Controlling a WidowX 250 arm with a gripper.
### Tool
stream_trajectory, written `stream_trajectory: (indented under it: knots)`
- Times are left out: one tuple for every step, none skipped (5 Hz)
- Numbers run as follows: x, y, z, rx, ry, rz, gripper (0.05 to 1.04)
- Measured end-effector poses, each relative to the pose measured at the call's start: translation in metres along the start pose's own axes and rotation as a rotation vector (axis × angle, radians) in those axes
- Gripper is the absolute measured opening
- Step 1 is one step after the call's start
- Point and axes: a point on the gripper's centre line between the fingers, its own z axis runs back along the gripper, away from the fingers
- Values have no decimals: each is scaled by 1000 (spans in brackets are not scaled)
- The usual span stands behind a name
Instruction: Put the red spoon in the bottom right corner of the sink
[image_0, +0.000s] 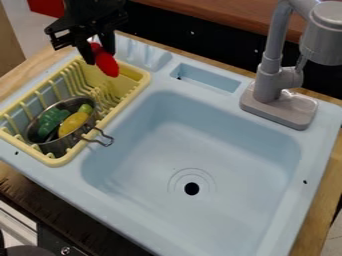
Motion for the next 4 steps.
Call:
stream_trajectory:
  knots:
    - [-8, -9, 17, -17, 4, -42, 354]
    - [-34, -19, 28, -48, 22, -115, 354]
    - [-66, -23, 28, -39, 85, -116, 354]
    - [-109, -27, 31, -31, 123, -93, 354]
